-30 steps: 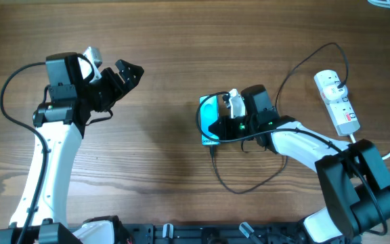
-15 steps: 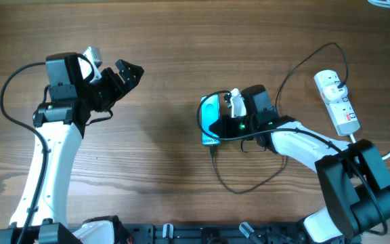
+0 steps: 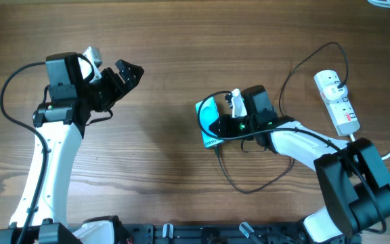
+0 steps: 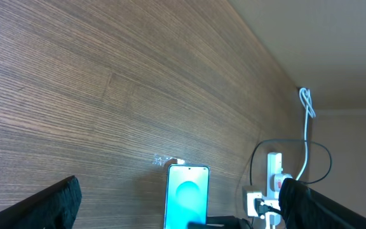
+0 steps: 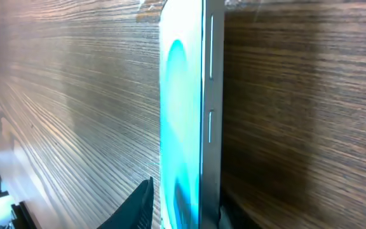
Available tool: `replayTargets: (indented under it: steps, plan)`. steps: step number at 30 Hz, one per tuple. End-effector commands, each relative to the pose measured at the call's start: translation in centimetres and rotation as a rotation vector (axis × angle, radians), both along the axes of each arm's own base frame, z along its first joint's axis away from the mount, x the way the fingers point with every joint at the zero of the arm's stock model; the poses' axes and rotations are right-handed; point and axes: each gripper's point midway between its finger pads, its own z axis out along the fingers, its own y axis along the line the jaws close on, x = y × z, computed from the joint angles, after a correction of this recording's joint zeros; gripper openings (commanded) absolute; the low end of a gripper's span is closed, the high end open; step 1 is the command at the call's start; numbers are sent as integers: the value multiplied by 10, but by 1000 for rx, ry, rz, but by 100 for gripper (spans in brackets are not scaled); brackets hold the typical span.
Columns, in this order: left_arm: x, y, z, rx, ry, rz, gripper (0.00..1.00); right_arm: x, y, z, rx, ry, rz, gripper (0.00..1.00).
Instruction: Plug charger to phone and switch on socket
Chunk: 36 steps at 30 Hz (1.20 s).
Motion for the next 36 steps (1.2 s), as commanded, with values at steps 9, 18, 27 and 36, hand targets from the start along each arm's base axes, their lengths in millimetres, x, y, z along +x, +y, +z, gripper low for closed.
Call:
replayTargets:
  steps: [9, 18, 27, 36]
  plan:
    - [1, 3, 1, 18, -14, -4, 100, -3, -1, -6, -5, 19, -8, 49]
    - [1, 3, 1, 18, -14, -4, 100, -3, -1, -6, -7, 22, -8, 59]
    - [1, 3, 1, 18, -14, -4, 100, -2, -2, -7, -11, 22, -14, 63]
    - [1, 3, 1, 18, -14, -4, 100, -2, -2, -7, -11, 23, -15, 80]
